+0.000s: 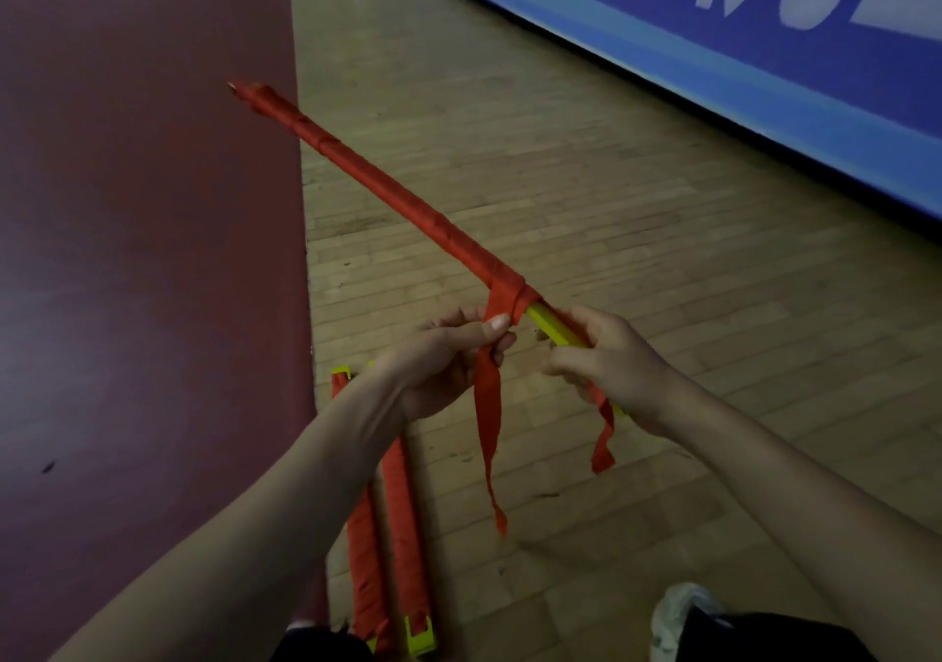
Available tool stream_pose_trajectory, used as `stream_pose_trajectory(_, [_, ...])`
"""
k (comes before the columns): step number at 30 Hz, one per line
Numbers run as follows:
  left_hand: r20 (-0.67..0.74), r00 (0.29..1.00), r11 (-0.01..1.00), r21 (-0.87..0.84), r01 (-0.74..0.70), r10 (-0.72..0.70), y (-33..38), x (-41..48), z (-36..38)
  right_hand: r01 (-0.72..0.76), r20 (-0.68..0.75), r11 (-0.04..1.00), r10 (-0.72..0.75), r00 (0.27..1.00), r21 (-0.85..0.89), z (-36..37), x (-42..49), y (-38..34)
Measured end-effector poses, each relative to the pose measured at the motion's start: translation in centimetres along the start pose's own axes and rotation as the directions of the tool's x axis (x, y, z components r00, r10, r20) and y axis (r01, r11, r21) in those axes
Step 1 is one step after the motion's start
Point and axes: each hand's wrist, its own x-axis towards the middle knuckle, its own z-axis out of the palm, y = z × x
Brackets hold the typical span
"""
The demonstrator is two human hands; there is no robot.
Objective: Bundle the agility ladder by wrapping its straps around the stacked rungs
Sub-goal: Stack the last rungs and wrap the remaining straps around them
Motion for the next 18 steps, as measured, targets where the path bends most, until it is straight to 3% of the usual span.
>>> stream_pose_trajectory(4, [-0.013,1.000,1.000,0.020,-0.022,0.022,-0.1,0.0,0.2,-0.098,0.265,0.976,0.044,0.963,0.196,-0.3,-0.2,-0.3])
stream_pose_trajectory(10, [-0.079,0.995,0.992,0.116,-0.047,0.056,-0.3,-0.6,0.4,-0.173,0.396,0.958,0.071,0.916,0.227,-0.5,-0.5,-0.4])
stream_pose_trajectory(13, [-0.057,0.995,0.973,0.222,-0.071,0.086,0.0,-1.0,0.2,-0.210,0.462,0.939,0.063,0.884,0.273,-0.6,-0.7,-0.4])
stream_pose_trajectory(18, [-0.026,0.985,0.960,0.232,-0.159,0.170,0.1,-0.9,0.1,-0.315,0.565,0.869,0.051,0.824,0.380,-0.3,-0.6,-0.3])
